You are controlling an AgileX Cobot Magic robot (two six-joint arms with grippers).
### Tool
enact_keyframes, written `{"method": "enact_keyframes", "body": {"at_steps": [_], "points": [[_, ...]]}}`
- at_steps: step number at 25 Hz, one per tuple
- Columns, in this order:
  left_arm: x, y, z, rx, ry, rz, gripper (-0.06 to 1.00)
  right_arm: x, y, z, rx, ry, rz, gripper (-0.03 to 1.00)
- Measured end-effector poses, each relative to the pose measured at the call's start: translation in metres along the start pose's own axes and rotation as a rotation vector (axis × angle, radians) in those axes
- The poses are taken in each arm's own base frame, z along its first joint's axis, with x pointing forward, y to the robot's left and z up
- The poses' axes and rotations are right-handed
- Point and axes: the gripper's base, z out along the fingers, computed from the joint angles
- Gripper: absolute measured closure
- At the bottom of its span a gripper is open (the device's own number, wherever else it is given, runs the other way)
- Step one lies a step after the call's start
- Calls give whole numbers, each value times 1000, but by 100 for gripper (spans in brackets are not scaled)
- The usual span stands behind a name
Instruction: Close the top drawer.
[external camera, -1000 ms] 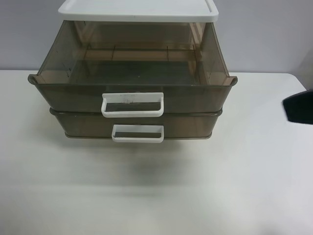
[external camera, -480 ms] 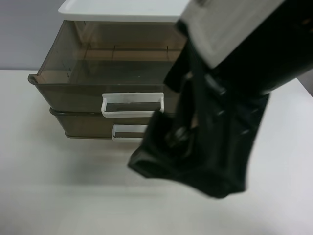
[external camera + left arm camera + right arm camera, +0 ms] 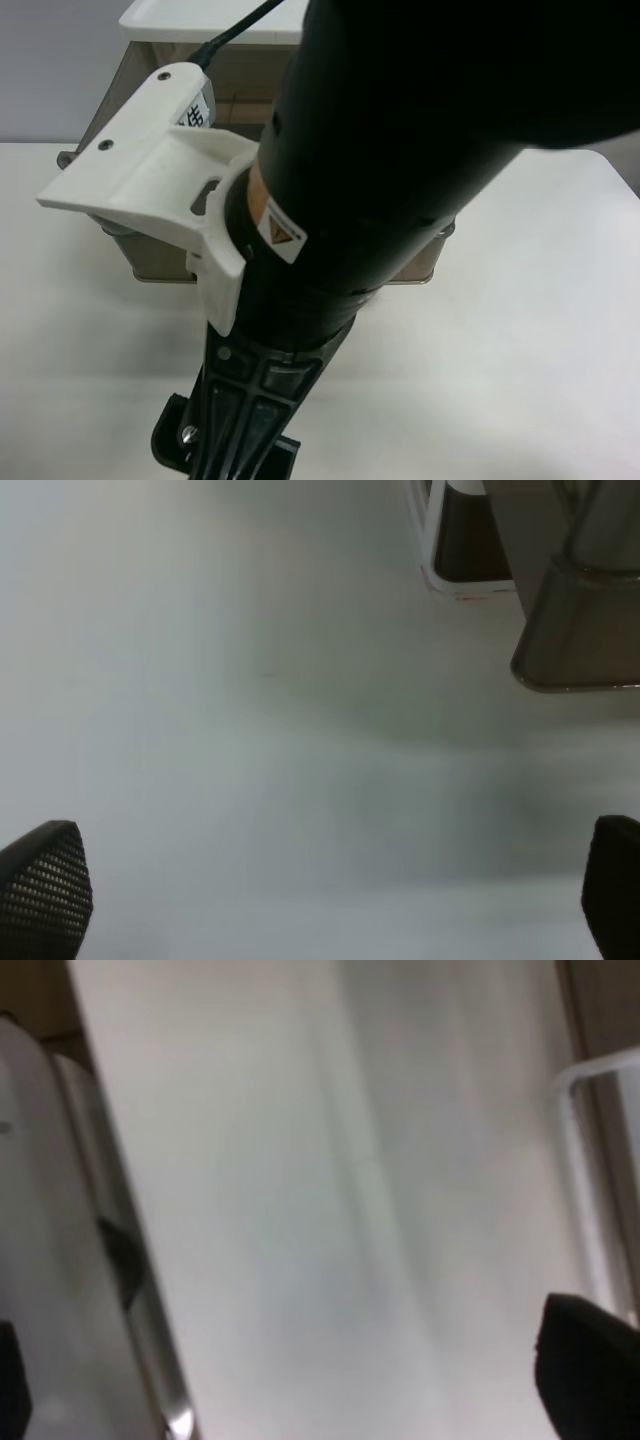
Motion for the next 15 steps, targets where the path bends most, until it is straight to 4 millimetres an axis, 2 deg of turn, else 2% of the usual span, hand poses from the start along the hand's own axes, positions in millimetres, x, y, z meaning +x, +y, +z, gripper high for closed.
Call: {"method": "enact_keyframes", "body": {"at_steps": [6, 15], "points": [[0, 0, 0, 0, 0, 0, -5, -6, -11, 7, 115, -37, -10, -3], [0, 0, 0, 0, 0, 0, -5, -4, -31, 8, 141, -35, 57, -3]]}}
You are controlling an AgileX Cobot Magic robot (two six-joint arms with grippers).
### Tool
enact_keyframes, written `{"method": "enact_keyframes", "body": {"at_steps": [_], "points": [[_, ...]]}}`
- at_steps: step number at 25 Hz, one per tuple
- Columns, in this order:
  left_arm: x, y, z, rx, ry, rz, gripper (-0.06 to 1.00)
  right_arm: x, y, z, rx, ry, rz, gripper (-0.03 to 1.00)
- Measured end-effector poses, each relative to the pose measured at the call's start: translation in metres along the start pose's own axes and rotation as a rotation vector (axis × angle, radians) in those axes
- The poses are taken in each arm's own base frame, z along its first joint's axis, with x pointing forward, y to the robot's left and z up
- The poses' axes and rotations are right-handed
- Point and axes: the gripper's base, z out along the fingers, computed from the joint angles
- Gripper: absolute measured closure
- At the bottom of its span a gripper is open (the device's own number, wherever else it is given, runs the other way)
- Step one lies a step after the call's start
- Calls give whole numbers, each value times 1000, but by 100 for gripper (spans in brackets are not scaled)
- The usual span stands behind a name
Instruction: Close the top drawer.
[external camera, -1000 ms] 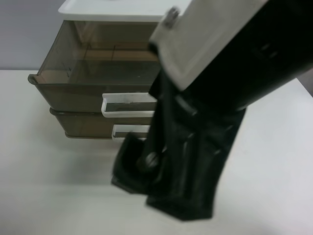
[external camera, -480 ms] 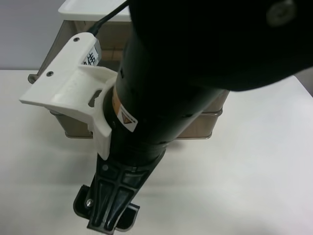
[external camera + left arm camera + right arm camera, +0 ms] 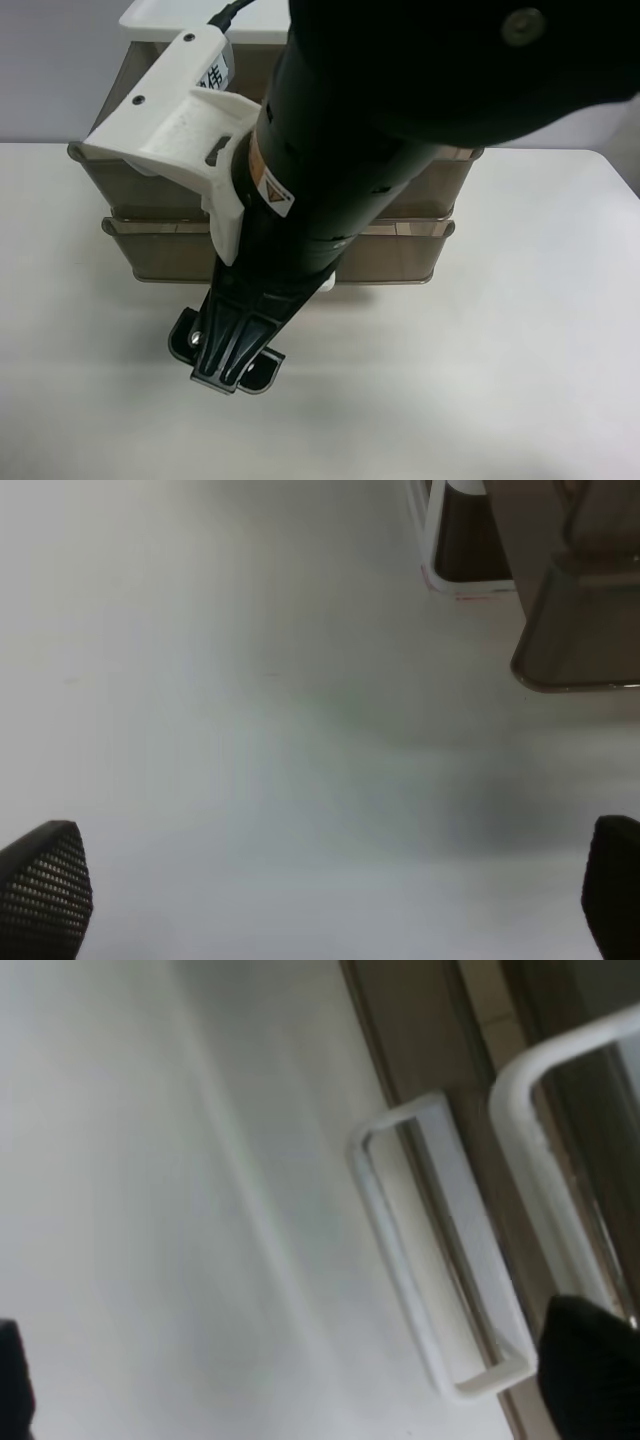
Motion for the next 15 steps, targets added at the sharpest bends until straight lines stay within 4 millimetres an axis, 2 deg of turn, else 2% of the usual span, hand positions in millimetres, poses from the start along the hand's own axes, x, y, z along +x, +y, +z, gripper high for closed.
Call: {"method": "enact_keyframes", "body": {"at_steps": [4, 11, 15], "points": [[0, 0, 0, 0, 0, 0, -5, 1, -8, 1, 8, 5, 25, -3], [0, 0, 0, 0, 0, 0, -5, 3, -38, 6, 41, -27, 53, -3], [0, 0, 0, 0, 0, 0, -5, 3, -48, 7, 54, -47, 62, -3]]}}
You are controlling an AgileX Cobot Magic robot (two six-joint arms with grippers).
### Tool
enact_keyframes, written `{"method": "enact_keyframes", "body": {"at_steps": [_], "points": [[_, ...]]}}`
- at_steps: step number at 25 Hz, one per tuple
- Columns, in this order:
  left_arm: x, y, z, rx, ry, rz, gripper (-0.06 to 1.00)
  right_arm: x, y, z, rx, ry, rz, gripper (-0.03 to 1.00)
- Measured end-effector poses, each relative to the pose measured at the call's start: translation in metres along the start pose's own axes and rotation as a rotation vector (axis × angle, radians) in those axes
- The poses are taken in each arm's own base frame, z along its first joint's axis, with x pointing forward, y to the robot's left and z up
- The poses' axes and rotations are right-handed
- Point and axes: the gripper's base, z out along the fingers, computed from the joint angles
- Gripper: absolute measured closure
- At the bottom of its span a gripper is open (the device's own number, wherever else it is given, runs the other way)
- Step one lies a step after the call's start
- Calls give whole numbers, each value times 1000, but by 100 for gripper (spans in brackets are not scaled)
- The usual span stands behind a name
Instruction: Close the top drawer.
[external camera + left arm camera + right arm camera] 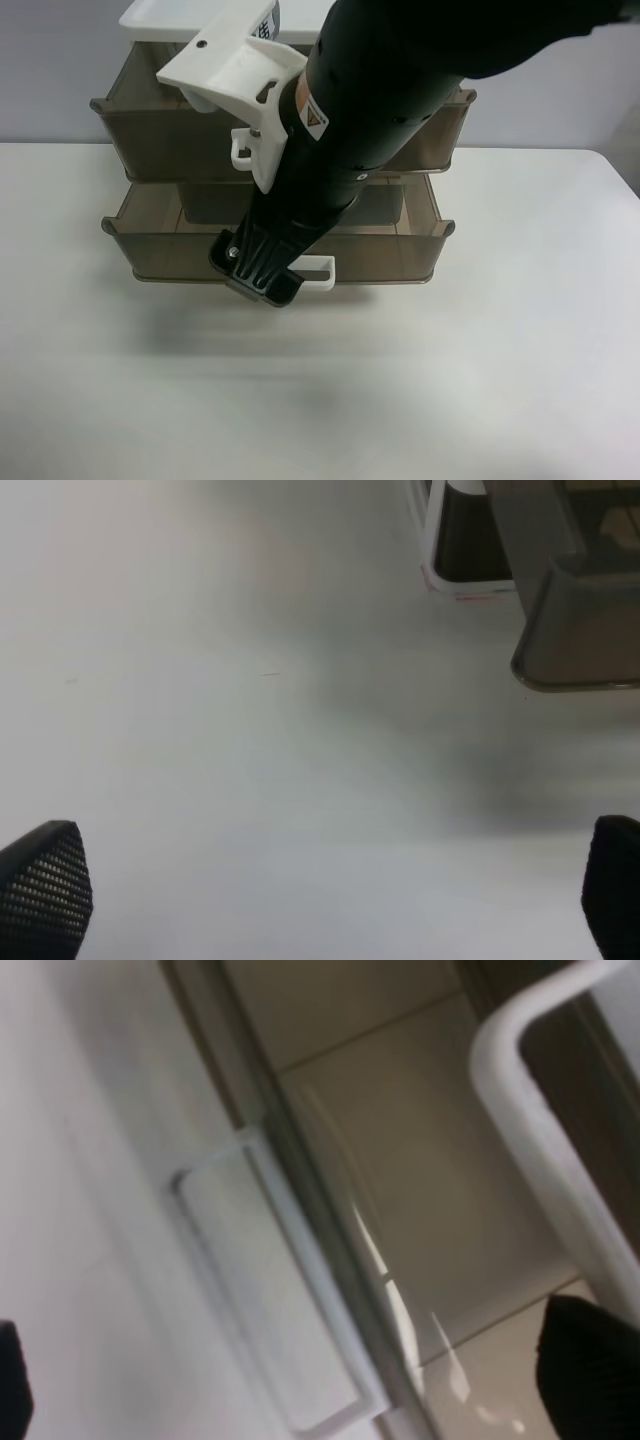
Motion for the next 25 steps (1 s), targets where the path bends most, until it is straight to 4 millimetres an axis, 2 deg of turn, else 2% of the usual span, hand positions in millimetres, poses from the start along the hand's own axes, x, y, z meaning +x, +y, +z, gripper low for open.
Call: {"method": "enact_keyframes", "body": {"at_steps": [13, 20, 25], "points": [[0, 0, 0, 0, 0, 0, -5, -5, -47, 9, 80, -131, 60, -3], [0, 0, 0, 0, 0, 0, -5, -25, -56, 27, 93, -123, 60, -3], [0, 0, 0, 0, 0, 0, -5, -34, -73, 36, 123, -131, 71, -3]]}}
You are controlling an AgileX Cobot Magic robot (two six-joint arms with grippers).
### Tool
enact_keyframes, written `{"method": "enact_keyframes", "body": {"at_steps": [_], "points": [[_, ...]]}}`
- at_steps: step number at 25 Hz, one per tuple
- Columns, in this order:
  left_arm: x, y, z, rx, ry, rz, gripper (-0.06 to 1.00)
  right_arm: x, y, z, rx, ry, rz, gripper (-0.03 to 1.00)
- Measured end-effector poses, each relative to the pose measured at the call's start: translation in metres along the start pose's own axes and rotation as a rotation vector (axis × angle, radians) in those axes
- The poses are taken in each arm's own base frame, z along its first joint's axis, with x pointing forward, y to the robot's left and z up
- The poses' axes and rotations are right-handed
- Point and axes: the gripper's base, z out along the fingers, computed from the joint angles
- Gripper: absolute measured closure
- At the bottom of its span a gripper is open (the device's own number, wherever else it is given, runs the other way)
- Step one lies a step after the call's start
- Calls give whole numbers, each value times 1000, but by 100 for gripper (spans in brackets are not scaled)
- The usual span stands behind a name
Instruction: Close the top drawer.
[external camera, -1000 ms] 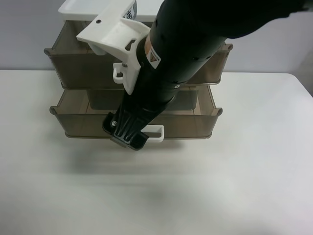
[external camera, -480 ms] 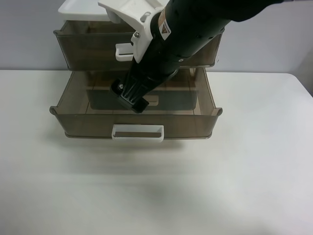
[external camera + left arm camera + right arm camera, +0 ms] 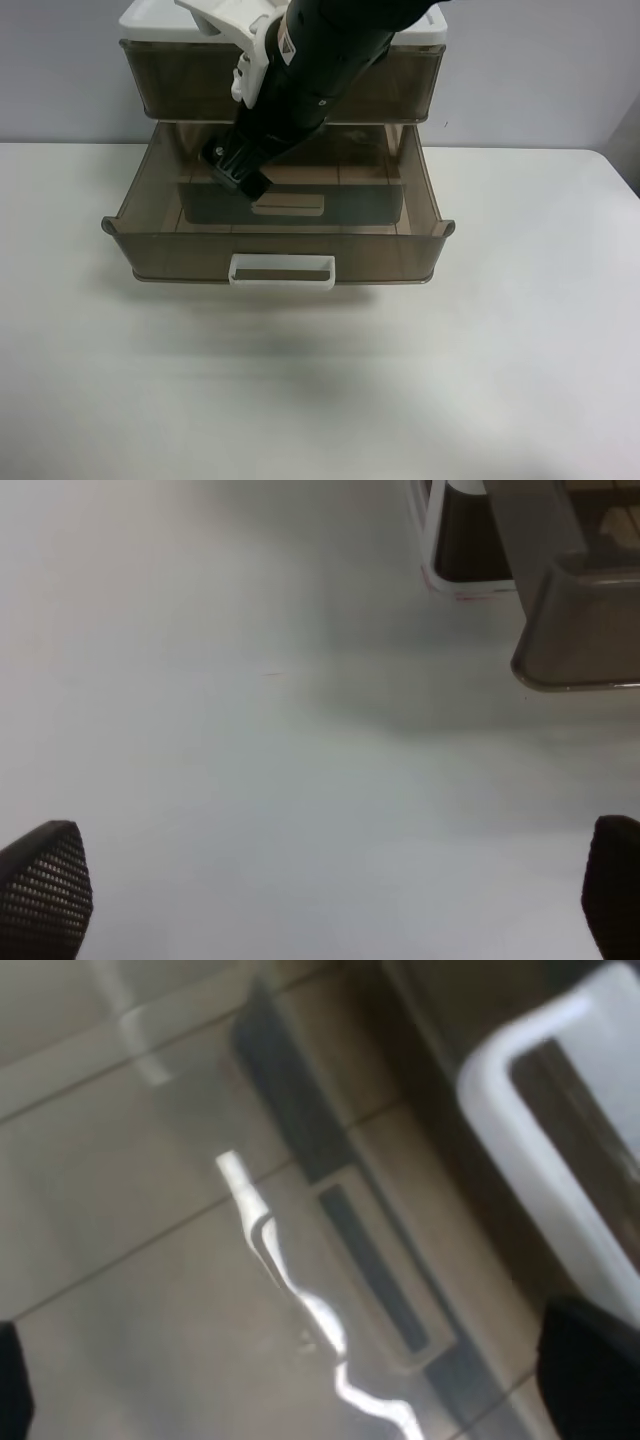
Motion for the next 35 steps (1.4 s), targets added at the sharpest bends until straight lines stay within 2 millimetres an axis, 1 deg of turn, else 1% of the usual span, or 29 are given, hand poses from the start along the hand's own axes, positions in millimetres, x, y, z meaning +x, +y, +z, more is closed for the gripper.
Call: {"method": "enact_keyframes", "body": {"at_steps": [5, 10, 12, 14, 17, 19, 20, 24, 28, 31, 32, 35], "points": [[0, 0, 0, 0, 0, 0, -5, -1, -12, 4, 9, 0, 35, -3], [0, 0, 0, 0, 0, 0, -5, 2, -17, 6, -2, 19, 58, -3], [0, 0, 0, 0, 0, 0, -5, 3, -17, -1, -16, 25, 53, -3], [0, 0, 0, 0, 0, 0, -5, 2, -18, -16, -24, 23, 43, -3], [0, 0, 0, 0, 0, 0, -5, 0, -16, -54, -34, 5, 35, -3], [0, 0, 0, 0, 0, 0, -5, 1, -15, -85, -42, -4, 39, -3], [0, 0, 0, 0, 0, 0, -5, 5, -16, -98, -44, 8, 42, -3], [0, 0, 0, 0, 0, 0, -5, 25, -17, -142, -59, 112, 50, -3], [0, 0, 0, 0, 0, 0, -5, 40, -18, -179, -46, 78, 60, -3], [0, 0, 0, 0, 0, 0, -5, 64, -15, -204, -33, 46, 66, -3], [0, 0, 0, 0, 0, 0, -5, 73, -13, -209, -28, 45, 69, -3], [0, 0, 0, 0, 0, 0, -5, 106, -9, -233, 2, 8, 92, -3]]}}
